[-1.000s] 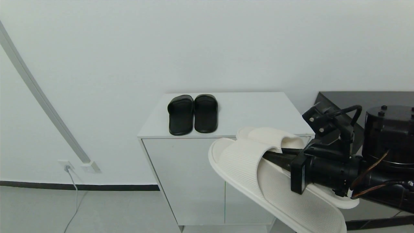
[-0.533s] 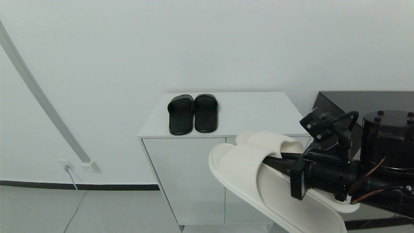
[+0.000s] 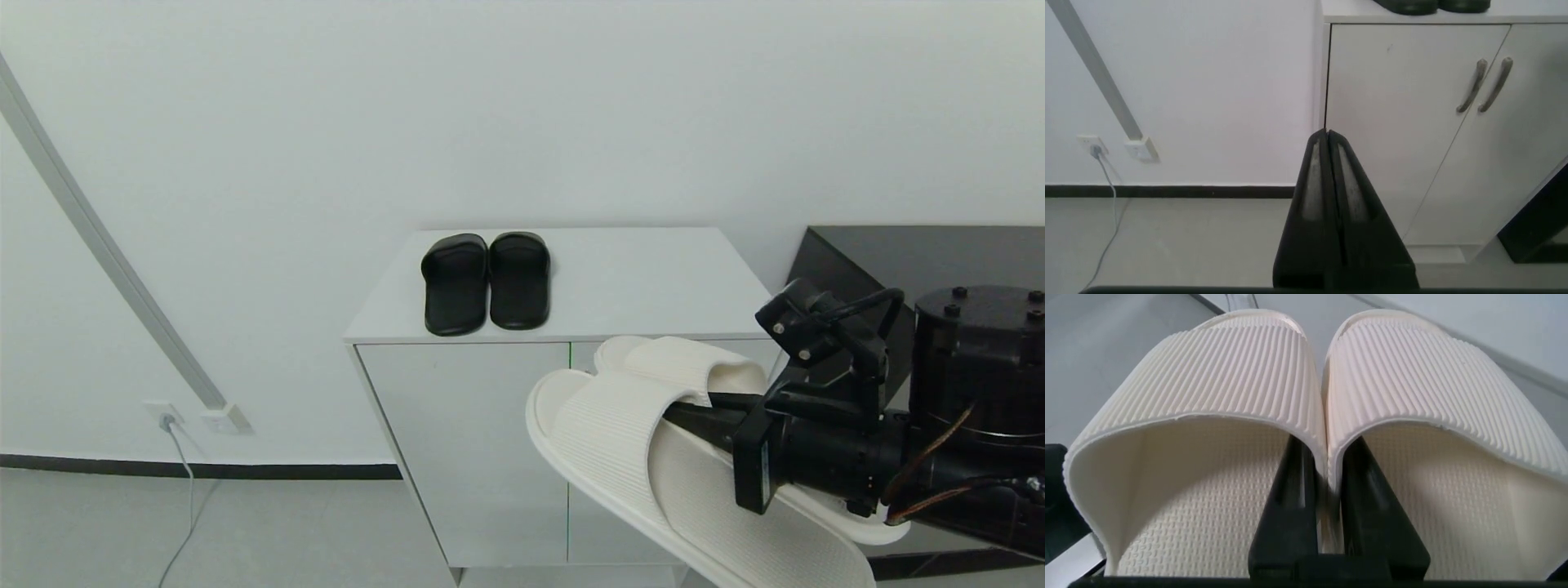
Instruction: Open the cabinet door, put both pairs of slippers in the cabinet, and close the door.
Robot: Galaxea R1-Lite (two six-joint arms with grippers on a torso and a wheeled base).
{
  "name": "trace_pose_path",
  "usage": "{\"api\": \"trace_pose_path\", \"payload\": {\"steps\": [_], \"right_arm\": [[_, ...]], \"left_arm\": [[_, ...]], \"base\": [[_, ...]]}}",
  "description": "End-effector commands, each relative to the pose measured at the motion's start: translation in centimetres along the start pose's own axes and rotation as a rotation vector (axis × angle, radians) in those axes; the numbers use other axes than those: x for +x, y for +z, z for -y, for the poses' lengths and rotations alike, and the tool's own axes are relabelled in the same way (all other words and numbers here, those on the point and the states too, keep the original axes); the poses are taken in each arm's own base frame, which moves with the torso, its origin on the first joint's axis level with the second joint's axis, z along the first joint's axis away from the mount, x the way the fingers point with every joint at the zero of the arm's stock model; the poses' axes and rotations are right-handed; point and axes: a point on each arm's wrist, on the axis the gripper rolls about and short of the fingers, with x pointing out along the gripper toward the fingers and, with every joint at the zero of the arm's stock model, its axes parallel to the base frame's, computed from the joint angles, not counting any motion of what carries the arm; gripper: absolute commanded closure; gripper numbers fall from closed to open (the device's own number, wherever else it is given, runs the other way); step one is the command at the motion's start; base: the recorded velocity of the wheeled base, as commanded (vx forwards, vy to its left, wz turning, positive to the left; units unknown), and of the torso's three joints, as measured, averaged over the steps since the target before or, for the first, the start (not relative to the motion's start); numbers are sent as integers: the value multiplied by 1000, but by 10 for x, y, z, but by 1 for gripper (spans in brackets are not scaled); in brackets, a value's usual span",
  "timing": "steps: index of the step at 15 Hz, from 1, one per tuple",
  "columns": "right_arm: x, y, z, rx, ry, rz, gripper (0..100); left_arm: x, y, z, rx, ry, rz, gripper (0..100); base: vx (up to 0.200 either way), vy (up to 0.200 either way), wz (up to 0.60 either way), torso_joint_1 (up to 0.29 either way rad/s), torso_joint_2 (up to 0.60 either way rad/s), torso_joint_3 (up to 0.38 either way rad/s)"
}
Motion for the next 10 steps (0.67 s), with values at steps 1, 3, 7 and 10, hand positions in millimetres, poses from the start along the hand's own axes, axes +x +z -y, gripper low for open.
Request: {"api": "trace_pose_path", "payload": {"steps": [1, 3, 7, 10], "right_arm": [[0, -2, -2, -3, 9, -7, 100], [0, -2, -2, -1, 9, -9, 100], [0, -4, -2, -1, 8, -15, 100], [1, -8, -2, -15, 7, -27, 100]], "left_arm": [[0, 0, 0, 1, 0, -1, 100], [0, 0, 0, 1, 0, -1, 100], [0, 0, 0, 1, 1, -1, 100], [0, 0, 0, 1, 1, -1, 100]], "base": [[0, 0, 0, -183, 456, 261], [0, 0, 0, -212, 520, 298], [0, 0, 0, -217, 531, 318], [0, 0, 0, -198, 515, 318]]}}
